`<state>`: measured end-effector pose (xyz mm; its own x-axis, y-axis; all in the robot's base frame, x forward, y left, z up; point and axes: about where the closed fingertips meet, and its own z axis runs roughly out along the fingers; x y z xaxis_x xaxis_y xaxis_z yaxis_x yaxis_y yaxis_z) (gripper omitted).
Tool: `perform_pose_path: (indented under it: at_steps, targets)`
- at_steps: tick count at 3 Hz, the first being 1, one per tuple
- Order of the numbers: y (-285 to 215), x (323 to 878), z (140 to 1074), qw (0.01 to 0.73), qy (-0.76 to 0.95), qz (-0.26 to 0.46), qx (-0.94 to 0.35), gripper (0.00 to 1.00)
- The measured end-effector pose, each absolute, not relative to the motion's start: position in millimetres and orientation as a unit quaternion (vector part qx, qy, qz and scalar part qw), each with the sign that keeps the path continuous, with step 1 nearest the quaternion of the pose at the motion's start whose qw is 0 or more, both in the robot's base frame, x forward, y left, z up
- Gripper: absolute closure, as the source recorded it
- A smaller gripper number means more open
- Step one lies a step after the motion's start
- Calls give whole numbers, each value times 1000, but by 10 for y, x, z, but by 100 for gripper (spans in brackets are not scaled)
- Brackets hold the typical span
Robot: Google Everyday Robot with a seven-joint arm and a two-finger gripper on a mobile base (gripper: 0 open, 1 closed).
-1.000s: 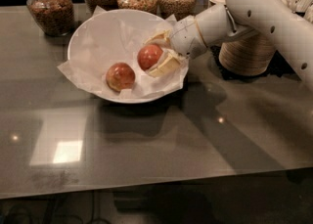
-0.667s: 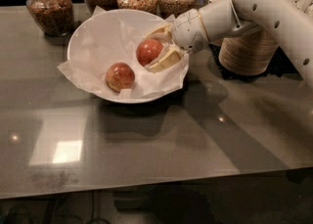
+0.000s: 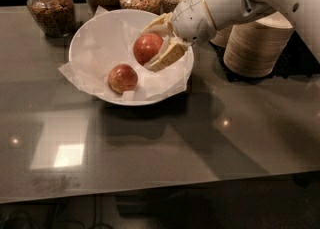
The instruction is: Pick apple from white bowl
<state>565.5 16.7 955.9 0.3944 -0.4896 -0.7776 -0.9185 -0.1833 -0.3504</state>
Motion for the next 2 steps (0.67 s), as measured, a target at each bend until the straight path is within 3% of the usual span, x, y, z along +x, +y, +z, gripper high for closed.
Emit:
perform_pose_path:
  at_steps: [1, 2]
  targets:
    - [110, 5107, 9476, 396, 512, 216, -731, 100]
    - [110, 5107, 9476, 396, 512, 216, -731, 100]
